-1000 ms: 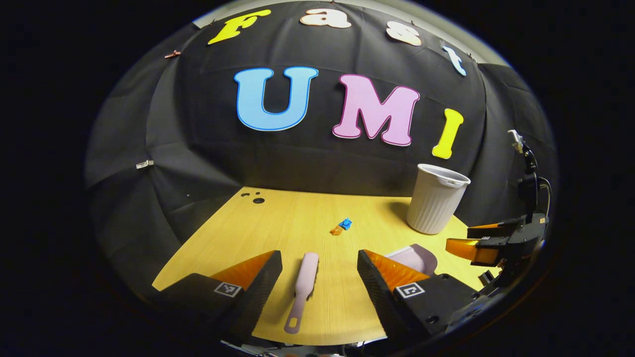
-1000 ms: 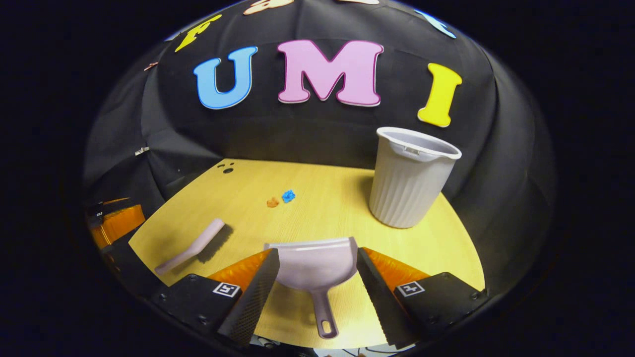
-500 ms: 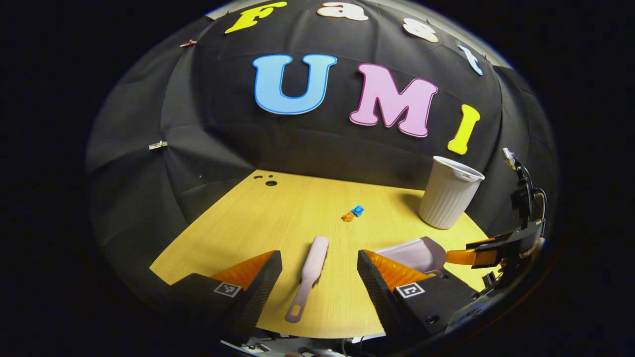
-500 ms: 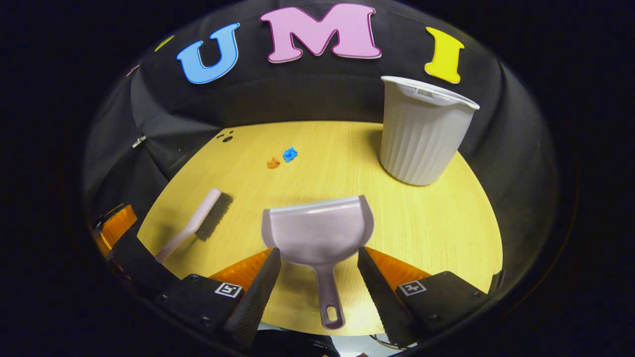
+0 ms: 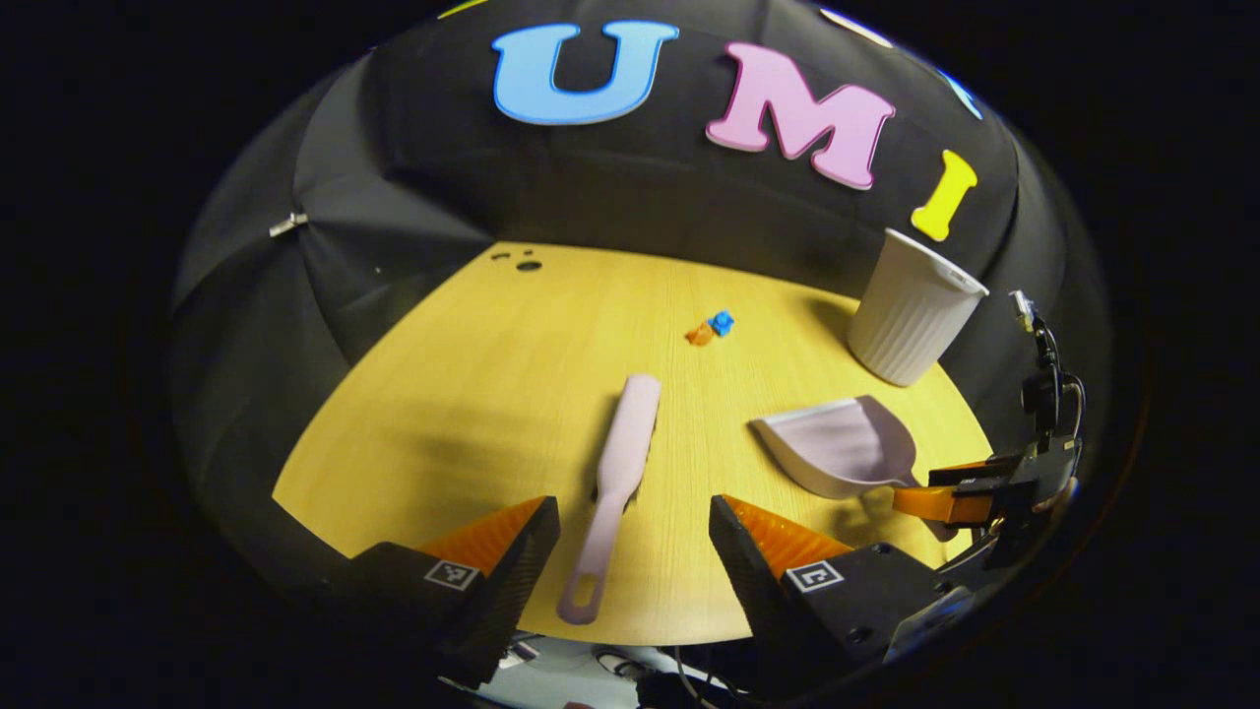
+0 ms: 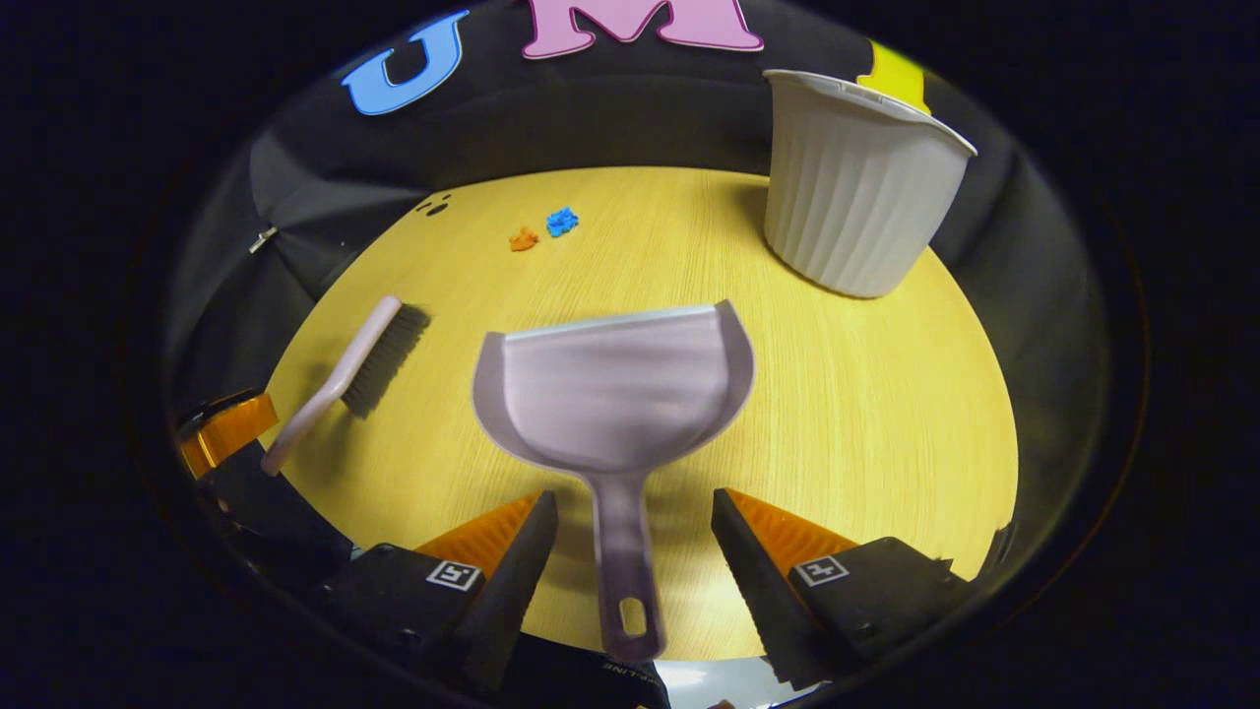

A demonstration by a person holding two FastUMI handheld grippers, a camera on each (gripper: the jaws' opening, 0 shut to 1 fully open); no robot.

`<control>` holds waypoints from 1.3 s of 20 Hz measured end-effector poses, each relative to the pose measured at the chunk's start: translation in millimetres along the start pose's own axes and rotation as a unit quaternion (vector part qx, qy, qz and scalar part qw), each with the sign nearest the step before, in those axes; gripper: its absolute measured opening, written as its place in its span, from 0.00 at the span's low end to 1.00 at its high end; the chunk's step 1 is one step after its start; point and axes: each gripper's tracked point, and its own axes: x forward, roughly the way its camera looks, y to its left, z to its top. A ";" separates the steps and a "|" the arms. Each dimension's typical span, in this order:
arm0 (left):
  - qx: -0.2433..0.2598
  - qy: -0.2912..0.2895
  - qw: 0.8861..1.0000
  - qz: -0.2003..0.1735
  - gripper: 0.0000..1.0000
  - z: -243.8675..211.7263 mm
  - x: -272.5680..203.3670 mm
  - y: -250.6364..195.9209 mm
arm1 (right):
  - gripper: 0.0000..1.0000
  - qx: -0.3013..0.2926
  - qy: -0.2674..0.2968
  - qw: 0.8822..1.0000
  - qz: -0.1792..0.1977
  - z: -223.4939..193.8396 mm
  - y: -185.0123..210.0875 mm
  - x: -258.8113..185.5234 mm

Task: Pick up the small broom and dustpan from the desktop, sweep the trash into the dustpan with the broom, and then empty the trash into the garbage bin.

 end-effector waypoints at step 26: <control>0.068 0.154 0.985 0.029 0.52 -40.5 98.8 11.2 | 0.39 -0.054 0.088 0.995 -0.002 -7.5 -5.6 51.0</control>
